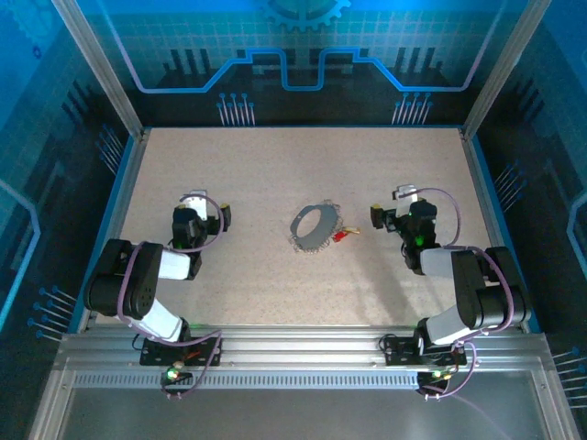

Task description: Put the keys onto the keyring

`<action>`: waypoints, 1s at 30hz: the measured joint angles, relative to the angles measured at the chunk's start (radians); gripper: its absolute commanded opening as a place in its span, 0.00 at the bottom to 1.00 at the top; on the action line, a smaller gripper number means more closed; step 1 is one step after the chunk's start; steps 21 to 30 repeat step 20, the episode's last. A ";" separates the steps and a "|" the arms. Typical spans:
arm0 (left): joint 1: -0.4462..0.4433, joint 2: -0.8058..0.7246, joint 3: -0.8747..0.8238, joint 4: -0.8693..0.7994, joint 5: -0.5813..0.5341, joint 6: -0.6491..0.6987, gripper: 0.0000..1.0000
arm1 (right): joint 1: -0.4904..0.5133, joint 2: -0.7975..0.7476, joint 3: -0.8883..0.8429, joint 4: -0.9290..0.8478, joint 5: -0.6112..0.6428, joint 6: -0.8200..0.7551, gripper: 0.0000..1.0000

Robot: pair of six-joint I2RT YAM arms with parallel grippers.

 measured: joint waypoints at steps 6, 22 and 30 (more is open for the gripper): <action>0.000 0.000 0.000 0.000 0.000 0.000 0.99 | 0.000 0.000 0.000 -0.002 -0.001 0.000 1.00; 0.000 0.000 0.000 0.000 0.000 0.000 0.99 | 0.000 0.000 0.000 -0.002 -0.021 -0.001 1.00; 0.000 0.000 0.000 0.000 0.000 0.000 0.99 | 0.000 0.000 0.000 -0.002 -0.021 -0.001 1.00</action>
